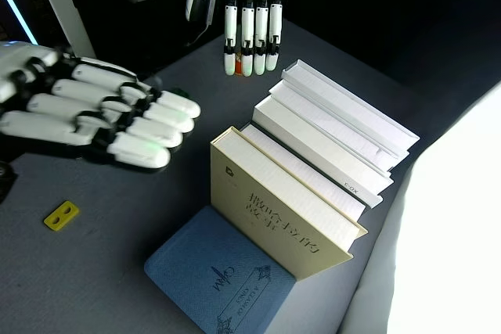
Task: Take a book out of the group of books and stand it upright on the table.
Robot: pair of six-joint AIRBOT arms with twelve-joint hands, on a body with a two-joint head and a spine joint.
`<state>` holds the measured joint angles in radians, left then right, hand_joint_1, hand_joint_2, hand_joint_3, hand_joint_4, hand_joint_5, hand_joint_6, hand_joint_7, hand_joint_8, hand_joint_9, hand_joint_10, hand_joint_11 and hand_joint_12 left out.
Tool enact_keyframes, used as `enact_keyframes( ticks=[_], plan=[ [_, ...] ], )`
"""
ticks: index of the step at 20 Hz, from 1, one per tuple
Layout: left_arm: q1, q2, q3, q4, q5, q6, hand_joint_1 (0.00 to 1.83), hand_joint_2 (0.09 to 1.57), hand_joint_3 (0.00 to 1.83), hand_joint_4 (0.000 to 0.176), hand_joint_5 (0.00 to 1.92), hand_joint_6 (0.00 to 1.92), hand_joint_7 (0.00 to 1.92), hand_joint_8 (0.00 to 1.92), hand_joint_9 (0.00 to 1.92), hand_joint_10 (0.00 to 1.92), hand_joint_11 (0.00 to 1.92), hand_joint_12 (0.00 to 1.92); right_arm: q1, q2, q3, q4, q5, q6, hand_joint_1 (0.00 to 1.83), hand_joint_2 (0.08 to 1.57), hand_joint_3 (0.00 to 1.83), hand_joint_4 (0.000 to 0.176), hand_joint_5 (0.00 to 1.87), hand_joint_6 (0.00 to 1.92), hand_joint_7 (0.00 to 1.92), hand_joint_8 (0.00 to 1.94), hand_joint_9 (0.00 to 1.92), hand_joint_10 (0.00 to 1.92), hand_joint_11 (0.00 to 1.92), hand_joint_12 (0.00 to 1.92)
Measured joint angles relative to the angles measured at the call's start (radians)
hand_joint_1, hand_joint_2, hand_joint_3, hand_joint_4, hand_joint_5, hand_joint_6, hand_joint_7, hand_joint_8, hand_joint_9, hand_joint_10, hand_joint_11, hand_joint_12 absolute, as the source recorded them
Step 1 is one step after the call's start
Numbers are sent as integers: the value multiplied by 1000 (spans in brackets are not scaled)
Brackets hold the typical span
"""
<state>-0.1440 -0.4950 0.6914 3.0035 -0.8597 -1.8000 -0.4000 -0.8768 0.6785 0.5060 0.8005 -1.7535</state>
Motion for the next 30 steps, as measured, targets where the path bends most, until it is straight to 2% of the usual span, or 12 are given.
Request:
enact_keyframes(
  ticks=[3, 5, 8, 9, 12, 15, 16, 18, 19, 21, 24, 30],
  plan=[
    [1, 0, 0, 0, 2, 0, 0, 1250, 0, 34, 108, 2, 145, 2, 171, 3, 0, 553, 23, -72, 47, 0, 0, -24, 0, 1138, 0, 44, 311, 14, 119, 1, 67, 2, 0, 287],
    [10, -1, 0, 0, 6, 0, 0, 1253, 1, 34, 107, 1, 146, 1, 165, 0, 0, 593, 29, -113, 74, -2, -10, -35, 0, 1134, 0, 44, 333, 19, 122, 2, 52, 0, 0, 279],
    [16, -1, -2, 0, 2, 0, 0, 1248, 0, 33, 133, 10, 174, 7, 187, 5, 0, 631, 42, -170, 119, -1, -19, -59, 0, 1138, 0, 31, 528, 33, 183, 2, 80, 4, 0, 343],
    [16, -1, -2, 0, 2, 0, 0, 1248, 0, 34, 140, 9, 172, 3, 186, 3, 0, 613, 44, -178, 122, 2, -19, -62, 0, 1137, 0, 25, 535, 21, 166, 5, 63, 6, 0, 253],
    [21, -1, -2, 0, 2, 0, 0, 1244, 0, 38, 120, 0, 163, 1, 173, 0, 0, 600, 44, -202, 130, 2, -19, -71, 0, 1127, 0, 25, 573, 22, 148, 0, 68, 4, 0, 327],
    [21, -1, -2, 0, 2, 0, 0, 1251, 1, 37, 122, 4, 150, 0, 156, 0, 0, 531, 44, -222, 143, -1, -19, -74, 0, 1127, 0, 12, 583, 17, 115, 0, 34, 0, 0, 271],
    [21, -1, -2, 0, 3, 0, 0, 1251, 1, 37, 117, 1, 150, 0, 161, 2, 0, 543, 44, -227, 152, 0, -18, -74, 0, 1123, 0, 18, 592, 14, 139, 4, 42, 2, 0, 254],
    [21, -1, -3, 0, 2, 0, 0, 1255, 2, 32, 113, 0, 129, 0, 153, 1, 0, 516, 44, -229, 156, 0, -18, -74, 0, 1132, 1, 0, 582, 3, 111, 2, 9, 3, 0, 104],
    [21, -1, -5, 0, 2, 0, 0, 1255, 1, 34, 111, 0, 133, 3, 154, 1, 0, 509, 44, -229, 156, 0, -18, -74, 0, 1133, 1, 0, 584, 3, 116, 3, 10, 4, 0, 104],
    [21, -1, -7, 0, 2, 1, 0, 1265, 3, 33, 119, 2, 168, 7, 180, 8, 0, 589, 44, -229, 156, 0, -20, -74, 0, 1123, 0, 20, 600, 5, 192, 4, 64, 10, 0, 270],
    [25, -1, -7, 0, 2, 1, 0, 1260, 0, 34, 119, 1, 150, 1, 149, 2, 0, 564, 48, -226, 150, 21, -21, -75, 0, 1124, 0, 9, 595, 6, 147, 1, 46, 5, 0, 275],
    [25, -1, -11, 0, 2, 1, 0, 1260, 0, 32, 94, 0, 129, 0, 139, 0, 0, 488, 39, -160, 55, 66, -19, -105, 0, 1120, 1, 0, 606, 4, 155, 0, 52, 1, 0, 288]
  ],
)
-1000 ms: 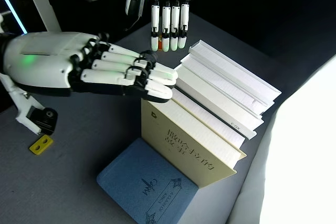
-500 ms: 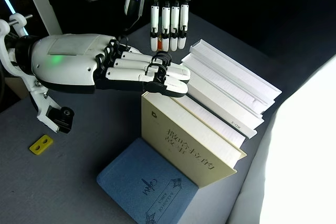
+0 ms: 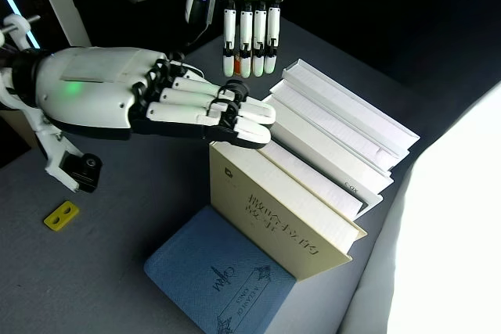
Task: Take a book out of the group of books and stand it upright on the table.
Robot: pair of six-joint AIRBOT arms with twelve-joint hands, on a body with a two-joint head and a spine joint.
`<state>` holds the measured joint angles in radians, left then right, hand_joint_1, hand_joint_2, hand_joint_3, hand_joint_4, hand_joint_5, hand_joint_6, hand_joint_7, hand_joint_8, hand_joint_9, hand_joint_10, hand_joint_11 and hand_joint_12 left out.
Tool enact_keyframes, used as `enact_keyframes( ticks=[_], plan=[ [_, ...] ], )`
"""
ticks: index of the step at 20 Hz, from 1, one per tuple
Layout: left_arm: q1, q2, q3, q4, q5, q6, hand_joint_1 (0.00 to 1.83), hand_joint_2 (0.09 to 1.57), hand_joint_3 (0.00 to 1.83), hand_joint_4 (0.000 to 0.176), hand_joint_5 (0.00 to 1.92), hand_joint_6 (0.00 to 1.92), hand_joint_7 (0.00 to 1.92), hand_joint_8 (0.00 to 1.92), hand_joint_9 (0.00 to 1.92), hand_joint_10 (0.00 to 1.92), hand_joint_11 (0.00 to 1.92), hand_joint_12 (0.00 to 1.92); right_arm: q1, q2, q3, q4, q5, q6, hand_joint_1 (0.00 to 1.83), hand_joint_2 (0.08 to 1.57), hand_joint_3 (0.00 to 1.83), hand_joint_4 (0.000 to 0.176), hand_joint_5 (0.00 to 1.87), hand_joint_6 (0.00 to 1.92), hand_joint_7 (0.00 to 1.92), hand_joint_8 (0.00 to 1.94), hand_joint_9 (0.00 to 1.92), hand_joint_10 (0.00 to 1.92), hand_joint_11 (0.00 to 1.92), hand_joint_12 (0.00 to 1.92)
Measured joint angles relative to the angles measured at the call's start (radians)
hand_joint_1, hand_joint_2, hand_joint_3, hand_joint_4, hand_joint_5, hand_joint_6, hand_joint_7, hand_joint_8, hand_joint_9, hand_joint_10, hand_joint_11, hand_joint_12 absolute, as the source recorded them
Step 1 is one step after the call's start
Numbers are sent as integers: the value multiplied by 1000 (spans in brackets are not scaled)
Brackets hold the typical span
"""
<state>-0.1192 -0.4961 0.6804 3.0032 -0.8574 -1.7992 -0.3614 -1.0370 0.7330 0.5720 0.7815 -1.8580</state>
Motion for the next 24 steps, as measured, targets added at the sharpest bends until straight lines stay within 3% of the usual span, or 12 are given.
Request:
enact_keyframes(
  ticks=[2, 4, 6, 8, 9, 11, 14, 18, 19, 20, 22, 24],
  plan=[
    [0, 0, 0, 0, 0, 0, 0, 1261, 0, 36, 125, 9, 168, 10, 157, 6, 0, 524, -15, 19, -34, 0, -3, -5, 0, 1124, 1, 3, 631, 8, 220, 11, 85, 9, 0, 365],
    [2, 0, 0, 0, 0, 0, 0, 1265, 1, 28, 113, 2, 160, 2, 151, 2, 0, 508, -37, 46, -74, -3, -8, -10, 0, 1125, 1, 8, 614, 2, 221, 3, 78, 2, 0, 281],
    [2, 0, 0, 0, 0, 0, 0, 1257, 0, 37, 104, 1, 159, 0, 158, 3, 0, 507, -62, 64, -97, 0, -5, -24, 0, 1126, 0, 15, 582, 3, 148, 0, 20, 2, 0, 145],
    [4, 0, 0, 0, 0, 0, 0, 1260, 0, 39, 84, 0, 139, 0, 138, 1, 0, 462, -68, 68, -102, 4, -8, -34, 0, 1121, 0, 1, 606, 11, 168, 6, 34, 8, 0, 176],
    [4, 0, 0, 0, 0, 0, 0, 1262, 0, 38, 68, 1, 121, 1, 124, 1, 0, 413, -65, 69, -102, 2, -7, -37, 0, 1119, 0, 10, 609, 8, 186, 5, 53, 10, 0, 254],
    [4, 0, 1, 0, 0, 0, 0, 1261, 0, 35, 93, 12, 125, 5, 135, 6, 0, 405, -27, 71, -101, 8, -6, -40, 0, 1117, 0, 0, 622, 9, 187, 2, 57, 7, 0, 294],
    [4, 0, 3, 0, 0, 0, 0, 1262, 0, 34, 91, 4, 132, 2, 145, 6, 0, 461, 26, 41, -44, -16, 23, -41, 0, 1120, 0, 0, 626, 6, 179, 7, 53, 5, 0, 332],
    [4, 0, 4, 0, 0, 0, 0, 1264, 1, 36, 74, 0, 107, 0, 126, 0, 0, 433, 28, -10, 36, 3, 4, -45, 0, 1128, 2, 0, 625, 2, 147, 0, 40, 2, 0, 295],
    [4, 0, 4, 0, 0, 0, 0, 1261, 0, 39, 84, 1, 149, 9, 185, 19, 0, 522, 27, -39, 69, 0, -3, -45, 0, 1123, 0, 0, 644, 5, 247, 12, 89, 13, 0, 345],
    [4, 0, 4, 0, 0, 0, 0, 1262, 0, 32, 102, 6, 162, 8, 199, 17, 0, 547, 27, -45, 77, 5, -9, -45, 0, 1125, 1, 8, 639, 2, 279, 11, 119, 17, 0, 382],
    [4, 0, 4, 0, 0, 0, 0, 1259, 0, 33, 103, 4, 156, 3, 170, 2, 0, 551, 19, -46, 78, 20, -18, -45, 0, 1125, 0, 1, 598, 0, 138, 0, 61, 1, 0, 364],
    [4, 0, 4, 0, 0, 0, 0, 1263, 1, 28, 95, 0, 137, 0, 144, 0, 0, 505, 5, -43, 68, 20, -7, -51, 0, 1127, 1, 0, 601, 2, 138, 5, 41, 0, 0, 324]
  ],
)
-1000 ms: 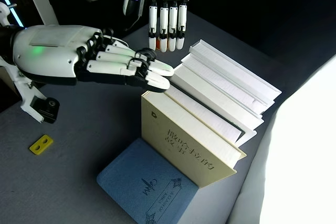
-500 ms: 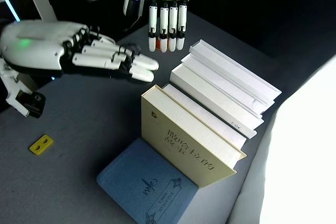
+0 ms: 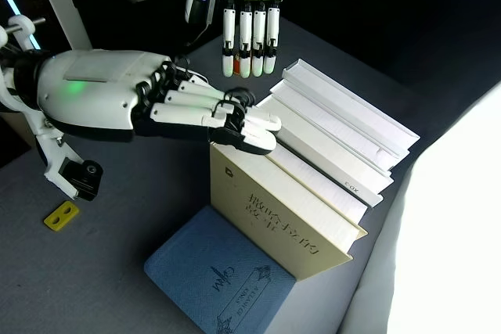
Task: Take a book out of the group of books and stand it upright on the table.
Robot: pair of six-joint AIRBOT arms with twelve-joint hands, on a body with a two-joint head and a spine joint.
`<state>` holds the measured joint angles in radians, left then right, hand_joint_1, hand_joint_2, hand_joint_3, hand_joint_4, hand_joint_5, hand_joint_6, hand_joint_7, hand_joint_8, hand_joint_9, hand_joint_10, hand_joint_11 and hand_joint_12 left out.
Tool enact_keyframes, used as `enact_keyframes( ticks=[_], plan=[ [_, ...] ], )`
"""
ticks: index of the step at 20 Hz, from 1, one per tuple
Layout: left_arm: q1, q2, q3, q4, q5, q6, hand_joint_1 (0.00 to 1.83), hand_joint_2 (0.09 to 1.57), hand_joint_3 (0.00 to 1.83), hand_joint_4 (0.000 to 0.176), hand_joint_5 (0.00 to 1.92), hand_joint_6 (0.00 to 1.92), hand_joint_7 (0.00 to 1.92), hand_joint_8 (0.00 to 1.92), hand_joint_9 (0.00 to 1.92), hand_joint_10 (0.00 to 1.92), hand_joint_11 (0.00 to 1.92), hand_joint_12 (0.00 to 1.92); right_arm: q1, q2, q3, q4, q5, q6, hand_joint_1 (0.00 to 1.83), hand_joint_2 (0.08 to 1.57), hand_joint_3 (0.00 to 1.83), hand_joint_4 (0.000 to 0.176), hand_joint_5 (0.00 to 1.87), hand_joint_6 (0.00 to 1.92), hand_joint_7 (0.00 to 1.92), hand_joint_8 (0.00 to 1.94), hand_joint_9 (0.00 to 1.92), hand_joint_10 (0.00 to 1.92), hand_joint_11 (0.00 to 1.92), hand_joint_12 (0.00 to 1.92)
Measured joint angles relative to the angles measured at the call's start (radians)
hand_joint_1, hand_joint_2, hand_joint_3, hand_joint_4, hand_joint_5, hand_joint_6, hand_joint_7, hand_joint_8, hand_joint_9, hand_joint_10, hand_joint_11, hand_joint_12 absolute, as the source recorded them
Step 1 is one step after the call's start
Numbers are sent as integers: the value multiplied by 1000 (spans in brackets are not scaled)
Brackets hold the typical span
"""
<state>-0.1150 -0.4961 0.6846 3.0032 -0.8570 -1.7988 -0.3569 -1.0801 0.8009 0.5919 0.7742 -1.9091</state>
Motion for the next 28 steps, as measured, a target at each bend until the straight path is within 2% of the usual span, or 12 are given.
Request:
enact_keyframes(
  ticks=[1, 6, 8, 9, 11, 14, 16, 20, 22, 24, 25, 28],
  plan=[
    [0, 0, 0, 0, 0, 0, 0, 1264, 1, 28, 87, 2, 131, 1, 137, 2, 0, 475, -9, 12, -18, -4, 9, -2, 0, 1124, 0, 0, 591, 1, 163, 7, 40, 0, 0, 258],
    [0, 0, 0, 0, 0, 0, 0, 1263, 0, 31, 76, 4, 138, 2, 137, 1, 0, 460, -37, 83, -130, 8, 11, -4, 0, 1120, 0, 0, 594, 1, 143, 1, 48, 2, 0, 378],
    [0, 0, 0, 0, 0, 0, 0, 1265, 1, 32, 71, 1, 136, 0, 138, 1, 0, 461, -60, 113, -175, 12, 28, -30, 0, 1124, 0, 0, 594, 0, 152, 0, 30, 7, 0, 273],
    [0, 0, 0, 0, 0, 0, 0, 1263, 0, 33, 86, 5, 144, 2, 149, 4, 0, 484, -85, 140, -211, 14, 43, -33, 0, 1120, 0, 5, 591, 0, 133, 0, 24, 3, 0, 250],
    [0, 0, 0, 0, 0, 0, 0, 1262, 0, 27, 93, 7, 151, 4, 151, 4, 0, 494, -114, 160, -243, 10, 57, -43, 0, 1124, 1, 0, 606, 7, 148, 8, 27, 4, 0, 242],
    [0, 0, 0, 0, 0, 0, 0, 1260, 0, 34, 96, 3, 166, 7, 164, 7, 0, 548, -175, 193, -311, -5, 83, -94, 0, 1125, 1, 0, 622, 7, 183, 5, 47, 6, 0, 242],
    [0, 0, 0, 0, 0, 0, 0, 1255, 0, 36, 99, 4, 173, 8, 173, 10, 0, 547, -194, 204, -327, -5, 82, -102, 0, 1126, 1, 3, 596, 2, 143, 0, 23, 3, 0, 178],
    [0, 0, 0, 0, 0, 0, 0, 1258, 0, 36, 83, 1, 165, 2, 177, 7, 0, 575, -249, 213, -341, -9, 69, -149, 0, 1119, 0, 10, 618, 3, 186, 1, 61, 6, 0, 332],
    [0, 0, 0, 0, 0, 0, 0, 1258, 0, 36, 97, 5, 184, 5, 189, 9, 0, 616, -290, 213, -341, 12, 35, -179, 0, 1122, 0, 0, 633, 6, 181, 4, 52, 7, 0, 314],
    [0, 0, 0, 0, 0, 0, 0, 1258, 0, 36, 74, 0, 151, 0, 183, 3, 0, 599, -314, 213, -336, 31, 17, -191, 0, 1125, 1, 0, 649, 9, 184, 2, 61, 7, 0, 368],
    [0, 0, 0, 0, 0, 0, 0, 1257, 0, 36, 78, 2, 153, 1, 198, 7, 0, 653, -327, 213, -331, 25, 19, -192, 0, 1131, 2, 0, 604, 7, 148, 2, 28, 5, 0, 254],
    [0, 0, 0, 0, 0, 0, 0, 1260, 1, 35, 88, 5, 133, 0, 180, 0, 0, 617, -358, 190, -315, 14, 27, -193, 0, 1135, 1, 0, 597, 3, 148, 1, 18, 2, 0, 227]
  ],
)
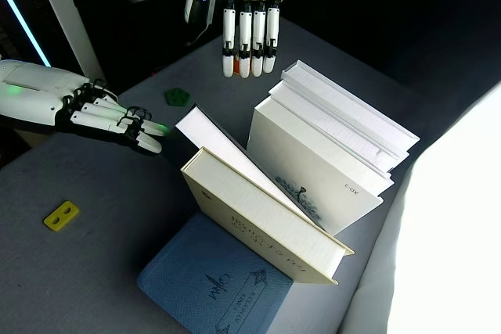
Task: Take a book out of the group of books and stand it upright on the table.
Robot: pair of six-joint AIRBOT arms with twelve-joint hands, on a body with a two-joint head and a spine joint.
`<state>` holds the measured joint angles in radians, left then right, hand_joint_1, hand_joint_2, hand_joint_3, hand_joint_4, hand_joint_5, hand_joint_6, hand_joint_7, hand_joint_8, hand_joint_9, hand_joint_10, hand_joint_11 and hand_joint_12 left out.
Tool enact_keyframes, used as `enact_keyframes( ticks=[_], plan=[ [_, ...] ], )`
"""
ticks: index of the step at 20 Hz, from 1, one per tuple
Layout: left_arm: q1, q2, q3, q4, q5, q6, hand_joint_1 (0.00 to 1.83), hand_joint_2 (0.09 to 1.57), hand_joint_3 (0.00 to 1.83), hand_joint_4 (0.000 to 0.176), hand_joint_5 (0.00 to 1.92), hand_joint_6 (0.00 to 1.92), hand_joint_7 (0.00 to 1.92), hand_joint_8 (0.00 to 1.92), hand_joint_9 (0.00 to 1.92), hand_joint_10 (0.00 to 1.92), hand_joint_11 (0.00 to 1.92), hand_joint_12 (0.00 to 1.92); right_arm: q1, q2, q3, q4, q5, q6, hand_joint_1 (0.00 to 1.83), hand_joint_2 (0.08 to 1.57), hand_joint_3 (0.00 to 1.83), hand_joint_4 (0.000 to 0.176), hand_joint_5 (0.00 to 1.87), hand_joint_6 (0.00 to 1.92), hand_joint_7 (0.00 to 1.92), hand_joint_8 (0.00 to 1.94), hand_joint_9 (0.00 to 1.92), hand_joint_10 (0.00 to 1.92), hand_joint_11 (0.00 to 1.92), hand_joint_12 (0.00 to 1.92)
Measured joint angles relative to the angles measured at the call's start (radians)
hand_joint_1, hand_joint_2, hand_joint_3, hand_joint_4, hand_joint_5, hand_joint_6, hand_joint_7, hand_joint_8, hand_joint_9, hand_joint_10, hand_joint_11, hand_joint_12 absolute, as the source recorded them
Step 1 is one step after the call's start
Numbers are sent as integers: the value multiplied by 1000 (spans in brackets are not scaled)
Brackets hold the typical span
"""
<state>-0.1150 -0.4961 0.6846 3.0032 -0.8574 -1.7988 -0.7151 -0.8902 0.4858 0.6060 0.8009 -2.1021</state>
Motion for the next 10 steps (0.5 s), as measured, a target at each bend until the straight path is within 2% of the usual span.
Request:
enact_keyframes(
  ticks=[1, 3, 4, 8, 10],
  plan=[
    [0, 0, 0, 0, 0, 0, 0, 1258, 0, 42, 91, 4, 133, 0, 179, 0, 0, 589, -8, -15, 7, 6, -12, 1, 0, 1134, 1, 0, 584, 0, 144, 0, 24, 4, 0, 228],
    [0, 0, 0, 0, 0, 0, 0, 1260, 1, 39, 89, 2, 126, 0, 174, 1, 0, 554, -13, -40, 18, 23, -35, 0, 0, 1136, 1, 0, 583, 0, 150, 0, 35, 6, 0, 269],
    [0, 0, 0, 0, 0, 0, 0, 1256, 0, 39, 62, 0, 110, 0, 160, 0, 0, 527, -13, -48, 22, 22, -36, 1, 0, 1143, 3, 1, 569, 2, 134, 1, 16, 4, 0, 209],
    [0, 0, 0, 0, 0, 0, 0, 1257, 0, 32, 83, 9, 119, 2, 156, 0, 0, 573, -6, -116, 80, 28, -31, -22, 0, 1142, 0, 1, 590, 5, 192, 6, 57, 9, 0, 282],
    [0, 0, 0, 0, 0, 0, 0, 1253, 0, 38, 82, 5, 123, 2, 164, 4, 0, 595, -6, -151, 112, 33, -48, -32, 0, 1138, 0, 0, 597, 7, 178, 0, 47, 3, 0, 282]
  ],
)
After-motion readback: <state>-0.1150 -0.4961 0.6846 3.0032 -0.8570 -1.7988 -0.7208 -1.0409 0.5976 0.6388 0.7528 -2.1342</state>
